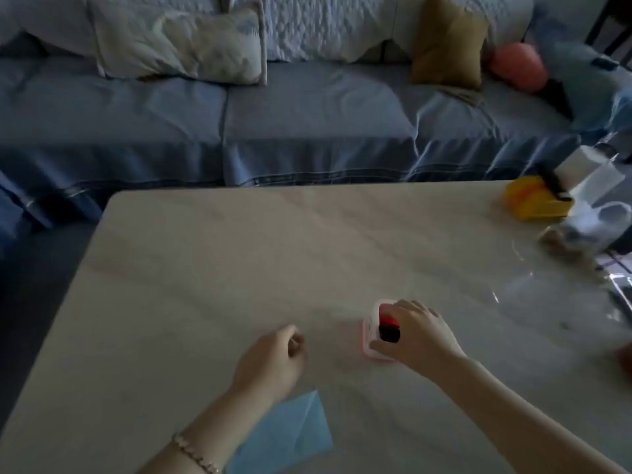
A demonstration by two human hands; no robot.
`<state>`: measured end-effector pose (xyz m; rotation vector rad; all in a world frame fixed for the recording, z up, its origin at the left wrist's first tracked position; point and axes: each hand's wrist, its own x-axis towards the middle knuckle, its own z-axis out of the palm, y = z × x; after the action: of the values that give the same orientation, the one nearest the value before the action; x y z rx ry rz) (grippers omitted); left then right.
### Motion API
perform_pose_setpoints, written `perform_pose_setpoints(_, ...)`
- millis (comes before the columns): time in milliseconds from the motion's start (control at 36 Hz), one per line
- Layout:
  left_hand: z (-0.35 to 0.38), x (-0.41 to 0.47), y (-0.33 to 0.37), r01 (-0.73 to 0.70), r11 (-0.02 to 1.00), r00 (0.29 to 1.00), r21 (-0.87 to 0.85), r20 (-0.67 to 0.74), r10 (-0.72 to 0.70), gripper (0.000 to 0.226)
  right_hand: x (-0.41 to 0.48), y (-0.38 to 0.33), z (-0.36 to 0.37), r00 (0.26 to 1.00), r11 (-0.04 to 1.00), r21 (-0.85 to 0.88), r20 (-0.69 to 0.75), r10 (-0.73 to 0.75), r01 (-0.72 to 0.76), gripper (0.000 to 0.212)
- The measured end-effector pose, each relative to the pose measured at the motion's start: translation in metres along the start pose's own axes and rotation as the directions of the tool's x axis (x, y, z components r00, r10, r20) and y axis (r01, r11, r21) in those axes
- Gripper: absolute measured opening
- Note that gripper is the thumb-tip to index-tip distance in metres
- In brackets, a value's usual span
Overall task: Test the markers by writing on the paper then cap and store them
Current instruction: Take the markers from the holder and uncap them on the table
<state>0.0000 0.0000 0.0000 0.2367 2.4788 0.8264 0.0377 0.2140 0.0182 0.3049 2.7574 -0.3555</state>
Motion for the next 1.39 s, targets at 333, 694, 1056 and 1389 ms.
perform_pose_setpoints(333,0.067,0.058,-0.03,-0.213,0.97,0.972,-0.119,-0.13,0.198,0.009,0.033,0.023,0.052,0.911,0.993,0.004,-0.399,-0.103,0.114,0.019)
perform_pose_setpoints(694,0.067,0.02,0.015,-0.088,0.691,0.96,-0.718,0.125,0.252,0.036,-0.032,-0.016,0.089,0.399,0.762,-0.002,-0.851,-0.342,0.647,0.019)
perform_pose_setpoints(1056,0.041,-0.062,-0.02,-0.307,0.63,0.946,-0.714,-0.16,0.281,0.022,-0.084,-0.045,0.127,0.524,0.715,0.125,-0.768,-0.369,0.688,0.05)
perform_pose_setpoints(1389,0.064,-0.099,-0.058,-0.382,0.91,0.912,-0.158,-0.222,0.345,0.022,-0.1,-0.084,0.117,0.935,0.227,0.91,-0.354,-0.01,0.347,0.021)
